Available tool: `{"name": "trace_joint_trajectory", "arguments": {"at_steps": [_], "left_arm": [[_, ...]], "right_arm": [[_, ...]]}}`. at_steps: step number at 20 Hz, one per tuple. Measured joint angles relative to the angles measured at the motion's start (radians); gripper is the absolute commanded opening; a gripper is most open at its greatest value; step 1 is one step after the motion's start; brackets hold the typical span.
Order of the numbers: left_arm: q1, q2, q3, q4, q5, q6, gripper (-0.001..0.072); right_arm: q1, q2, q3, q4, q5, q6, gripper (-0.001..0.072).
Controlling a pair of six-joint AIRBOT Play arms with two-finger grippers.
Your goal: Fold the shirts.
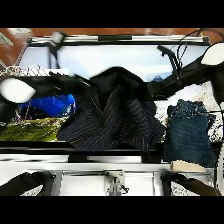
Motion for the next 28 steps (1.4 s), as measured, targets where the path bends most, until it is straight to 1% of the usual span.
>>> {"name": "trace_joint_trajectory", "arguments": {"at_steps": [2,4,7,8,11,14,16,18,20,28], "left_arm": [[-0.048,-0.019,-0.059,0.001,0.078,-0.010,0.0058],[-0.077,-0.029,-0.088,0.002,0.130,-0.013,0.0058],[-0.095,-0.031,-0.110,0.005,0.191,-0.013,0.0058],[-0.099,-0.029,-0.113,0.005,0.201,0.000,0.0058],[-0.103,-0.013,-0.119,0.008,0.221,0.048,0.0058],[-0.101,0.016,-0.121,0.011,0.235,0.078,0.0058],[-0.093,0.034,-0.122,0.016,0.249,0.089,0.0058],[-0.088,0.048,-0.122,0.016,0.257,0.101,0.0059],[-0.082,0.055,-0.122,0.018,0.265,0.110,0.0059],[-0.075,0.063,-0.122,0.019,0.271,0.120,0.0059]], "right_arm": [[0.000,0.013,-0.024,-0.092,0.010,0.075,0.0540],[-0.001,0.036,-0.037,-0.151,0.023,0.158,0.0539],[-0.001,0.096,-0.045,-0.193,0.031,0.289,0.0539],[-0.001,0.121,-0.044,-0.198,0.030,0.325,0.0539],[-0.001,0.199,-0.005,-0.200,-0.020,0.460,0.0537],[-0.001,0.253,0.048,-0.148,-0.158,0.608,0.0536],[0.002,0.269,0.069,-0.086,-0.229,0.668,0.0536],[0.025,0.276,0.079,-0.064,-0.262,0.719,0.0537],[0.066,0.273,0.085,-0.093,-0.246,0.772,0.0537],[0.125,0.241,0.091,-0.195,-0.033,0.917,0.0538]]}}
